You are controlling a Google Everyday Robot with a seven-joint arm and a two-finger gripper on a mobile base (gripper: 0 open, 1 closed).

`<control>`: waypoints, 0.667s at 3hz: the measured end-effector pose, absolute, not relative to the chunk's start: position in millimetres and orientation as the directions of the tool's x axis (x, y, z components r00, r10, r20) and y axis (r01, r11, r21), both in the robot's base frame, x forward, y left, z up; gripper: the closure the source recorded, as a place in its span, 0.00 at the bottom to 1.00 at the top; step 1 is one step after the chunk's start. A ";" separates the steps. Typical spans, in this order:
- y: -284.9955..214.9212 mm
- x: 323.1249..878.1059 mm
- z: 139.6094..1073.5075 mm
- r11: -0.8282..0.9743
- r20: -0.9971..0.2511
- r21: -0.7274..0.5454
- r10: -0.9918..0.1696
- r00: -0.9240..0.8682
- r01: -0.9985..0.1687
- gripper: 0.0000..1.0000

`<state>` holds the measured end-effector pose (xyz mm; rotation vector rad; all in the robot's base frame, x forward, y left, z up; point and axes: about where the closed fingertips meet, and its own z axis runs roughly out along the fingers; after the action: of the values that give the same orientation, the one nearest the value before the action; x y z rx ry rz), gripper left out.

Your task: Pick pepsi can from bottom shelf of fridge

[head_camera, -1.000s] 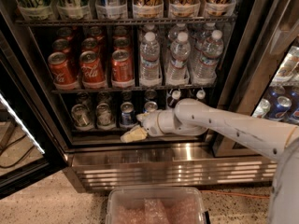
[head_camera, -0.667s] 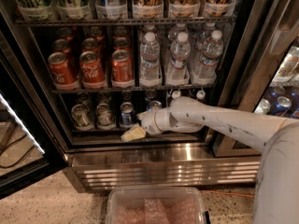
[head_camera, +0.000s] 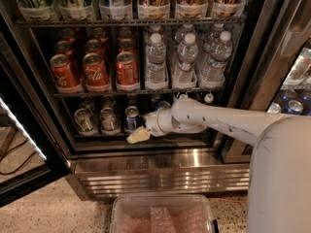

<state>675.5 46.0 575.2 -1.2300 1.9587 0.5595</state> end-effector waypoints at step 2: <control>69.0 691.5 590.2 0.439 -0.818 -0.055 -0.535 -0.211 -0.897 0.32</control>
Offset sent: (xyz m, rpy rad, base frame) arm 0.0362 0.0483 0.0392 0.1089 -0.1413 0.0152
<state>691.5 69.0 590.2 -1.2119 1.8817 0.5642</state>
